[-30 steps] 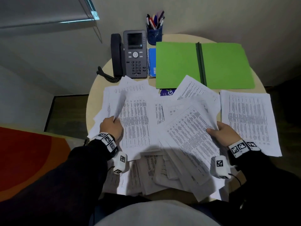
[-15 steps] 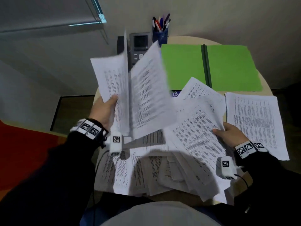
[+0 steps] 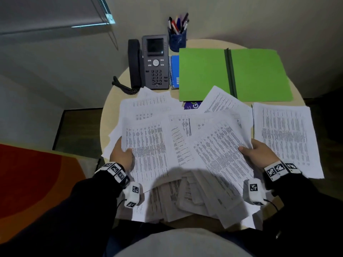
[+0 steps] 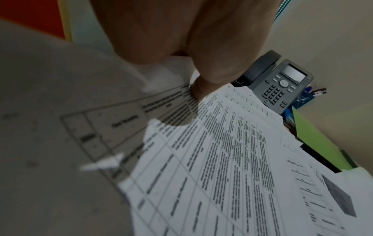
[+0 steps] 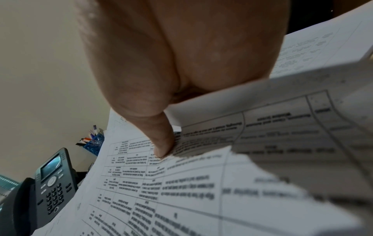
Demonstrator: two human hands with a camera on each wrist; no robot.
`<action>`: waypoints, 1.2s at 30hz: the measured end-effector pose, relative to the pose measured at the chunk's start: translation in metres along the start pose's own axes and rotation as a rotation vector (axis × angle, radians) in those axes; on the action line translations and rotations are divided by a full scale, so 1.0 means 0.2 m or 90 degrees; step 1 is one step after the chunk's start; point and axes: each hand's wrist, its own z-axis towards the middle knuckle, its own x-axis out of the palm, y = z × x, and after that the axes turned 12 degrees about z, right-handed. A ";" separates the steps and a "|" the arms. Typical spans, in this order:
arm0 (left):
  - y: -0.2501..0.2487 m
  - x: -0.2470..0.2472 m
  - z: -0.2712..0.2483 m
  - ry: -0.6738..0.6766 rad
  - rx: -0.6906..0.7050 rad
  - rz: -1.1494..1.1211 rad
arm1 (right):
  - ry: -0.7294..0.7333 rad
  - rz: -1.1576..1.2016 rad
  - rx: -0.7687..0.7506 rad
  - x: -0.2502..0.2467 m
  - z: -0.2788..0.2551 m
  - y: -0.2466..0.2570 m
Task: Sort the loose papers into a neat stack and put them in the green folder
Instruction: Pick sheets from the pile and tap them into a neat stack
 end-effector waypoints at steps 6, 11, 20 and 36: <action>-0.02 0.09 -0.09 -0.035 -0.052 -0.130 | 0.003 0.121 0.039 0.10 0.03 0.00; -0.01 0.27 -0.11 -0.009 -0.103 -0.279 | 0.020 0.115 0.056 0.33 0.05 0.07; -0.13 0.35 -0.23 0.003 -0.083 -0.258 | 0.031 0.136 -0.029 0.58 -0.01 0.15; -0.18 0.21 -0.13 0.197 0.027 -0.023 | 0.170 0.037 -0.013 0.48 -0.02 0.24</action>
